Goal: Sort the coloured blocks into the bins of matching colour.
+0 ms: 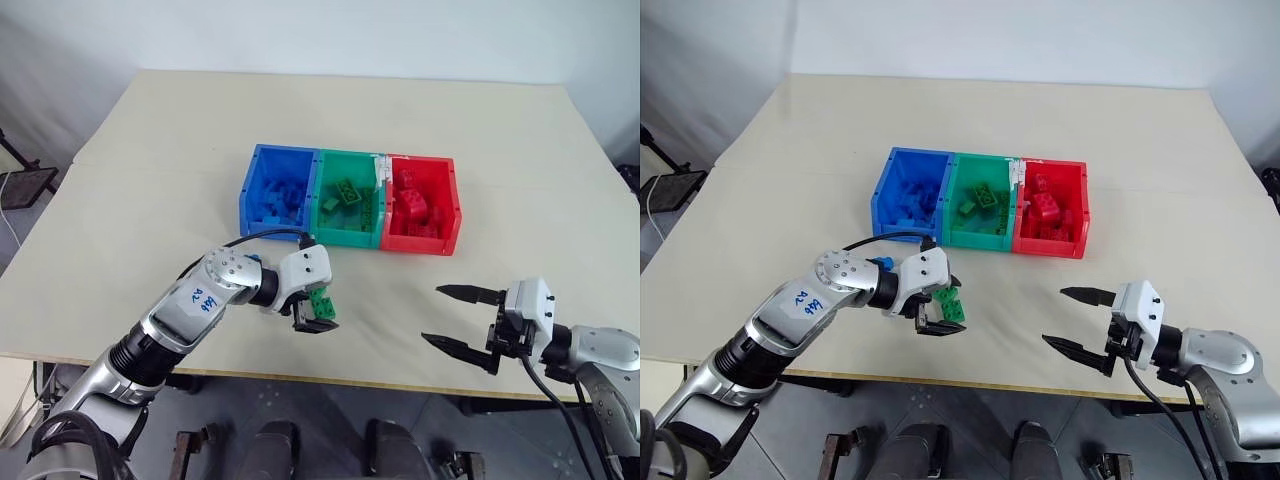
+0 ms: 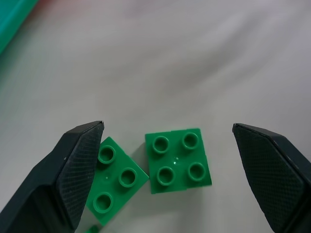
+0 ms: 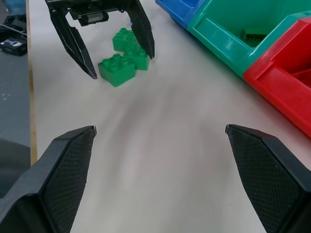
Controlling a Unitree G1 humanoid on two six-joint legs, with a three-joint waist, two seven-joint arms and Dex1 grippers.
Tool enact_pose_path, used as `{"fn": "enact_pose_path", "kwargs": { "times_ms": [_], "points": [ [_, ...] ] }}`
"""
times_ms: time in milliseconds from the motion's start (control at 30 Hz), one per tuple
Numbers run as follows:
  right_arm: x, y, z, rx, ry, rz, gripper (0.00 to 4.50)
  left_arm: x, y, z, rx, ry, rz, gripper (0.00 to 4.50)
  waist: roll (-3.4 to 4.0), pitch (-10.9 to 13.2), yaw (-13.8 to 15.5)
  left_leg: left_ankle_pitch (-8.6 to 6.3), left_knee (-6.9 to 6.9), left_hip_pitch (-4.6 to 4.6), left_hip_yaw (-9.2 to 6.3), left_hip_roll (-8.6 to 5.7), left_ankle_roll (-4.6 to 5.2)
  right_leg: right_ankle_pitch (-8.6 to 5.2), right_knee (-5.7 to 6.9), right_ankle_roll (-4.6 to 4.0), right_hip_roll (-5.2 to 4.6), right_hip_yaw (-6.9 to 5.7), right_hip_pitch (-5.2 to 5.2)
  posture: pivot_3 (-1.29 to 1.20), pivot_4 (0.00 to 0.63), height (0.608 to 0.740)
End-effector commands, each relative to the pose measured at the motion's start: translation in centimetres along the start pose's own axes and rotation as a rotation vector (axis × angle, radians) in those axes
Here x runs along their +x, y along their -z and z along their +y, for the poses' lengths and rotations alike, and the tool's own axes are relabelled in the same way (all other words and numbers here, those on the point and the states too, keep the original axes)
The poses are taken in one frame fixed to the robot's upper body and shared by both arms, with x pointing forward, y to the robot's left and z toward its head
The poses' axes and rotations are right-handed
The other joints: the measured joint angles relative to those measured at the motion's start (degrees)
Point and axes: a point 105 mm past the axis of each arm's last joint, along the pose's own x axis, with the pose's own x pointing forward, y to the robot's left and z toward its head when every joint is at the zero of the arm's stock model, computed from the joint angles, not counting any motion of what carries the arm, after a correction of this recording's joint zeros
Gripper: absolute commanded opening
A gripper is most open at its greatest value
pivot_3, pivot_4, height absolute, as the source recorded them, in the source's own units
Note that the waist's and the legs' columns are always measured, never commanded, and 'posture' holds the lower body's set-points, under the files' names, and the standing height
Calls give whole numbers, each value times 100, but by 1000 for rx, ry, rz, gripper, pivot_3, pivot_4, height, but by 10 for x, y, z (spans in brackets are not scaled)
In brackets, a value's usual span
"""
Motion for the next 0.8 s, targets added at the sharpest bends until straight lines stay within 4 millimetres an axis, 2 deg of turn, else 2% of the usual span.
{"fn": "enact_pose_path", "kwargs": {
  "times_ms": [33,300,333,633,667,800],
  "points": [
    [-6,-12,3,-32,-7,-15,4461,0,15,-8,0,51,96,4500,0,0,-10,0,0,0,1,-1,0,0,0,0,0,1,1,0,150,740],
    [-8,-16,1,-62,-33,-6,4461,4,20,-8,8,68,143,4500,0,-1,-16,0,2,8,5,3,0,0,5,0,1,4,4,0,150,740],
    [-8,-16,0,-65,-35,-7,4500,4,20,-9,8,73,145,4102,0,-1,-17,0,2,8,4,3,0,0,5,0,1,4,4,0,150,740],
    [-4,-17,-4,-83,-44,-22,4500,9,28,-9,-3,92,169,1580,-1,-3,-13,0,6,8,4,3,1,0,7,0,2,3,5,0,150,740],
    [-3,-17,-5,-85,-42,-22,4500,10,28,-9,-3,90,166,1456,0,-3,-13,0,5,9,4,3,1,0,7,0,2,4,6,0,150,740],
    [-2,-16,-8,-88,-35,-23,4500,9,27,-3,3,64,148,1459,-1,-4,-3,1,8,9,3,2,1,0,10,0,1,4,7,0,150,740]
  ]
}}
